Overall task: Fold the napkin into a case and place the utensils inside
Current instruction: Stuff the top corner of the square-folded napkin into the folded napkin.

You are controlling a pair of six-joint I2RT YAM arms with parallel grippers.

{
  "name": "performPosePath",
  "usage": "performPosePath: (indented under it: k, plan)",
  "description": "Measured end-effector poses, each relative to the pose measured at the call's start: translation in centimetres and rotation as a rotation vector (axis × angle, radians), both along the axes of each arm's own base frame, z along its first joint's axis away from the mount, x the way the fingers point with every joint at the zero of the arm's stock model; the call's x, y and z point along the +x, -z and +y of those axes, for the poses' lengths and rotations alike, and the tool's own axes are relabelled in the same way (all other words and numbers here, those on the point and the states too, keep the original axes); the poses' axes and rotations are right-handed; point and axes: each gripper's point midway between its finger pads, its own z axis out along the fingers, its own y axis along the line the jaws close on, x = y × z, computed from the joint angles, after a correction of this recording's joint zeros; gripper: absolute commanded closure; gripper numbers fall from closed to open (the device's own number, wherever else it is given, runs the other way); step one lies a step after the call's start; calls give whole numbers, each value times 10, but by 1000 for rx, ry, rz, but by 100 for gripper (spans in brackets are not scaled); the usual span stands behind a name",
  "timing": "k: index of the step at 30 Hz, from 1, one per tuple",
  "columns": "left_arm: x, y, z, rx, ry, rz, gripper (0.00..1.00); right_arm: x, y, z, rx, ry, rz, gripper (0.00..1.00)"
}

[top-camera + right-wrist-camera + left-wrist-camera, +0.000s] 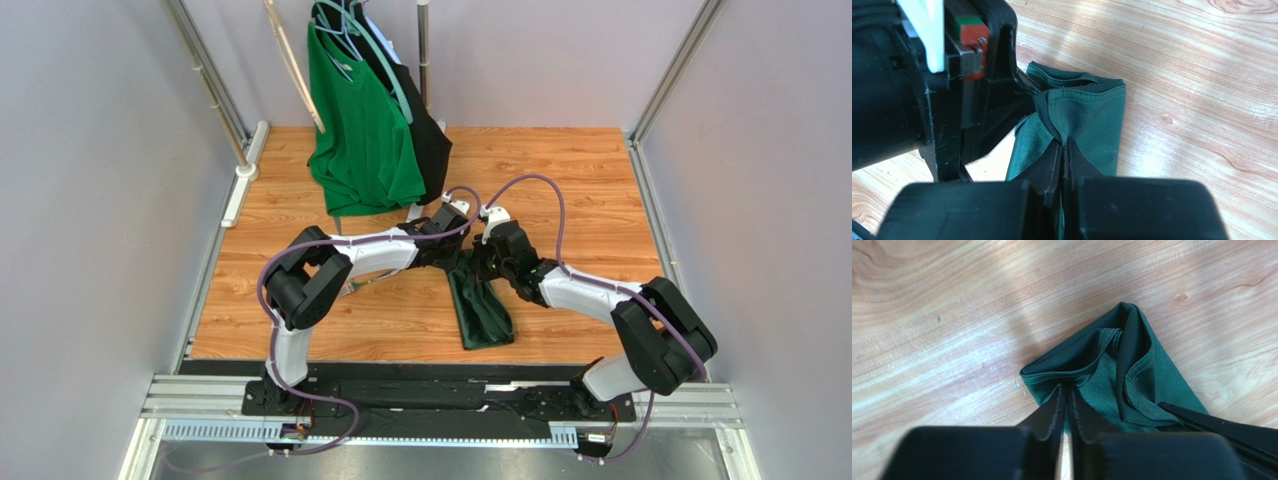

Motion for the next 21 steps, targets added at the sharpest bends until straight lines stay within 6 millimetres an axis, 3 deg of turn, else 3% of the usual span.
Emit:
performPosePath:
  k: [11,21]
  plan:
    - [0,-6,1,5,-2,-1,100,-6,1,-2,-7,-12,23,100]
    - [-1,-43,-8,-133,-23,-6,100,-14,4,0,-19,-60,41,100]
